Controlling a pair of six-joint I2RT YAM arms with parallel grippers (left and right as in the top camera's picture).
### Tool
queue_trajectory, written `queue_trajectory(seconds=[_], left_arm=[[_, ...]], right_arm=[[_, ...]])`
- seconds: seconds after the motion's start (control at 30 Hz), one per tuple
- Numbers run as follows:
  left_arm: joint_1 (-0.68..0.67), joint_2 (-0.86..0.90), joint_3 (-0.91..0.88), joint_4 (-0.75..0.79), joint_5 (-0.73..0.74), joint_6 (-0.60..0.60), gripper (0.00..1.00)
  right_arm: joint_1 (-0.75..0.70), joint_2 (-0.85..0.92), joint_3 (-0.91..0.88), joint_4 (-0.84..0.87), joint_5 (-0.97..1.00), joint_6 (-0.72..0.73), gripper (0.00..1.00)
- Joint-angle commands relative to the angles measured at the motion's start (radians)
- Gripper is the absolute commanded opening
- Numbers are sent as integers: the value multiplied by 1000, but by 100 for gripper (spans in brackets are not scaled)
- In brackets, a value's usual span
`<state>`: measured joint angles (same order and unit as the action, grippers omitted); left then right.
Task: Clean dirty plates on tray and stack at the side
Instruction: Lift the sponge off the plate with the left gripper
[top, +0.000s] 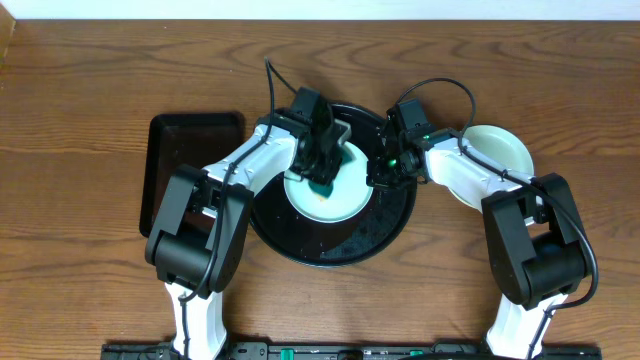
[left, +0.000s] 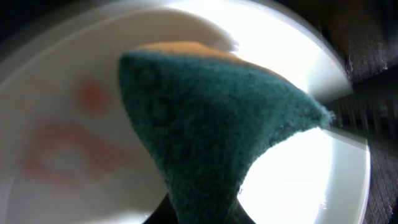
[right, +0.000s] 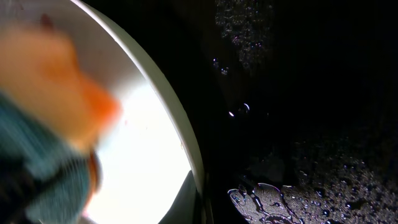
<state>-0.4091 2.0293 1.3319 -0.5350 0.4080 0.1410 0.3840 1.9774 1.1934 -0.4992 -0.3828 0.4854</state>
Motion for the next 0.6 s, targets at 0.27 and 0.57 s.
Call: queue_trajectory(seconds=[0.27, 0.57], left_arm=[[1, 11, 114, 6, -567, -171, 8], [1, -30, 281, -322, -599, -366, 7]], right_arm=[[24, 38, -25, -6, 21, 0, 1], [35, 30, -24, -9, 35, -4, 1]])
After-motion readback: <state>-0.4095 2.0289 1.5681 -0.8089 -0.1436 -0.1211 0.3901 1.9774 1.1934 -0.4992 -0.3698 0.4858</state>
